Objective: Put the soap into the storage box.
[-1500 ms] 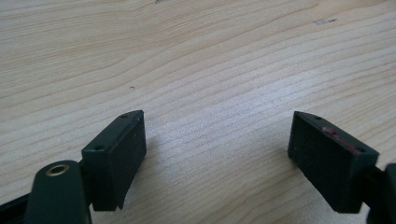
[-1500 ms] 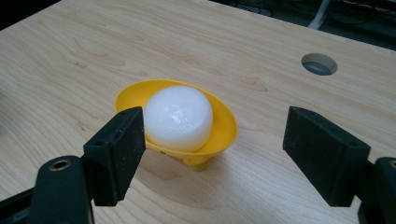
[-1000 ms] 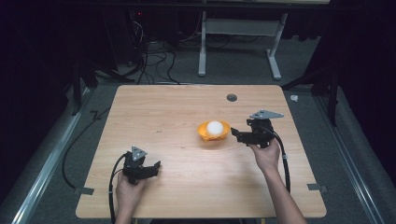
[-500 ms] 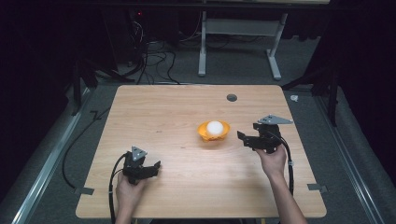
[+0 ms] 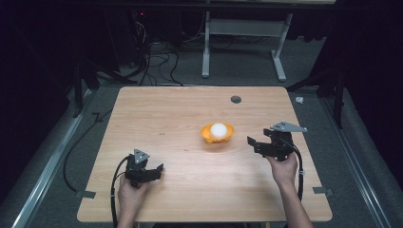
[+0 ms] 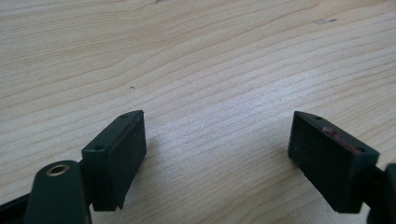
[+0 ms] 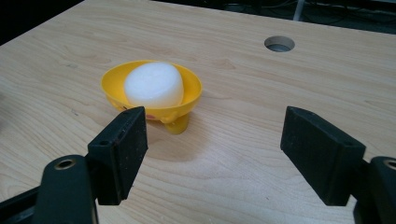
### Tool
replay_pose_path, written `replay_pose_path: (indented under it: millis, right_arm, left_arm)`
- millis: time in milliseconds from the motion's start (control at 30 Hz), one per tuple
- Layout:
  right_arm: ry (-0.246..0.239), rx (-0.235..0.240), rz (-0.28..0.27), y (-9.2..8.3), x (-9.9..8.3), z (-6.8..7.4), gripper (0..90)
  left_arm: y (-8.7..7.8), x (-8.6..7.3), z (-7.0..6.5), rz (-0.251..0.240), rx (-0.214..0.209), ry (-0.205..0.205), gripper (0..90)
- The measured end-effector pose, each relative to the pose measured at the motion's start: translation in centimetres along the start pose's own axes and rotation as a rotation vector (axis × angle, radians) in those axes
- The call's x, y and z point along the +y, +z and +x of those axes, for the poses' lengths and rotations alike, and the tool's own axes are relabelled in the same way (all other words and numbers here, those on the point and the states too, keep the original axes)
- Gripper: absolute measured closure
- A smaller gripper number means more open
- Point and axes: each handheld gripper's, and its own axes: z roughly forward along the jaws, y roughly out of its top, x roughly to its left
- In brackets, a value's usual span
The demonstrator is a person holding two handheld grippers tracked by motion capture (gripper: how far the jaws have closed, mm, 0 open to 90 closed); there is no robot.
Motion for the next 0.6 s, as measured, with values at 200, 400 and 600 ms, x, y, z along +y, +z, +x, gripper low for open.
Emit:
replay_pose_path:
  millis: [200,400,600]
  right_arm:
    - [0.014,-0.003,-0.004,-0.7,-0.5,-0.2,23.8]
    - [0.027,-0.01,-0.01,-1.1,-1.0,-0.4,23.8]
    - [0.037,-0.012,-0.019,-1.5,-1.5,-0.4,23.8]
  left_arm:
    - [0.0,0.0,0.0,0.0,0.0,0.0,19.7]
    - [0.0,0.0,0.0,0.0,0.001,0.0,19.7]
    - [0.0,0.0,0.0,0.0,0.0,0.0,19.7]
